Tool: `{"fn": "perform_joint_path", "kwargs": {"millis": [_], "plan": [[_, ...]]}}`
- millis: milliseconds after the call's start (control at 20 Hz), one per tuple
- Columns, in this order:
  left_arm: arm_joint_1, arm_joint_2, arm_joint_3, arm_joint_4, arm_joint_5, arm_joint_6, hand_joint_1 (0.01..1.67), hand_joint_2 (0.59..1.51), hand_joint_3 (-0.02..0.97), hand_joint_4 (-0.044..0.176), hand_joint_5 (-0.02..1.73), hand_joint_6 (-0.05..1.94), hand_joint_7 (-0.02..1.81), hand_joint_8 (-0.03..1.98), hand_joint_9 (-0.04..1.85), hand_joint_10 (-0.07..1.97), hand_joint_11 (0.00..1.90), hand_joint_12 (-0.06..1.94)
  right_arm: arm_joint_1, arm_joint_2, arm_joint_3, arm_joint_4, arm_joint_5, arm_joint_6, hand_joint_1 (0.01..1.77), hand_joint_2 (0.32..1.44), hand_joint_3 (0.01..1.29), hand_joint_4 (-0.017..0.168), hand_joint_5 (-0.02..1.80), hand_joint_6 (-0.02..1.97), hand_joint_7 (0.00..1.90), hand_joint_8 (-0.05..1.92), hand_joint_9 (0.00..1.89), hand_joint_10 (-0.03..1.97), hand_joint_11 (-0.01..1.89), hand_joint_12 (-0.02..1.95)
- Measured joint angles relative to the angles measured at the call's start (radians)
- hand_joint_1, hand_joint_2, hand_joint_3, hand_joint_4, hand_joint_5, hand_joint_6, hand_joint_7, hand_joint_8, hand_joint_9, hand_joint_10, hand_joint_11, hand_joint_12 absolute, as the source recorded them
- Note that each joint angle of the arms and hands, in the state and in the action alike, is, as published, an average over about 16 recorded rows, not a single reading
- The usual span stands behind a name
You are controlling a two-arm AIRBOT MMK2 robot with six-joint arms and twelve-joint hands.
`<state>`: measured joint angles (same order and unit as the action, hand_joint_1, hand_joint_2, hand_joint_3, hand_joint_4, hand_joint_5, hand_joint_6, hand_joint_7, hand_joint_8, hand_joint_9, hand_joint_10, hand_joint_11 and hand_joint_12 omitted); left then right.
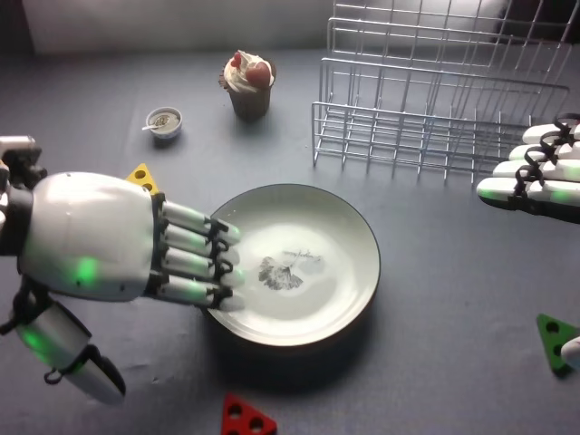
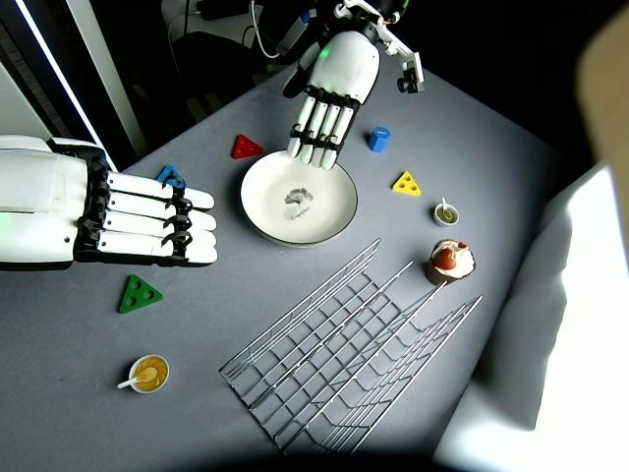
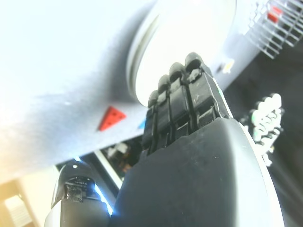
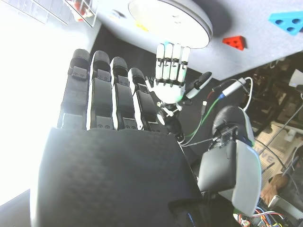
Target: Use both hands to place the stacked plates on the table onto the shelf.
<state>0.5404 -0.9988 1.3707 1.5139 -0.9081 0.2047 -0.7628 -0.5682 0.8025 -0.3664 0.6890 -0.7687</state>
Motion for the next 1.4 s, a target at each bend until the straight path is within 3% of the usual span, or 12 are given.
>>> {"fn": "perform_joint_path", "kwargs": {"millis": [700,1150,1400], "plan": [[0.033,-0.042,0.001,0.046,0.106,0.0,0.01,1.064,0.004,-0.008,0.08,-0.01,0.14,0.0,0.18,0.01,0.15,0.01,0.0,-0.001,0.0,0.007,0.001,-0.043,0.01,0.99,0.02,0.004,0.1,0.02,0.16,0.01,0.17,0.0,0.14,0.02],[0.048,-0.077,0.009,0.006,0.135,-0.014,0.01,1.068,0.004,-0.008,0.08,-0.02,0.13,-0.01,0.19,0.0,0.16,0.01,0.016,-0.006,0.008,0.008,-0.008,-0.088,0.01,1.0,0.02,0.004,0.11,0.02,0.17,0.01,0.18,0.0,0.15,0.02],[0.047,-0.106,0.015,-0.029,0.153,-0.025,0.01,1.068,0.003,-0.008,0.08,-0.02,0.12,-0.01,0.19,-0.01,0.17,0.01,0.055,-0.023,0.016,0.009,-0.035,-0.122,0.01,1.0,0.02,0.004,0.12,0.02,0.18,0.01,0.19,0.0,0.16,0.02]]}}
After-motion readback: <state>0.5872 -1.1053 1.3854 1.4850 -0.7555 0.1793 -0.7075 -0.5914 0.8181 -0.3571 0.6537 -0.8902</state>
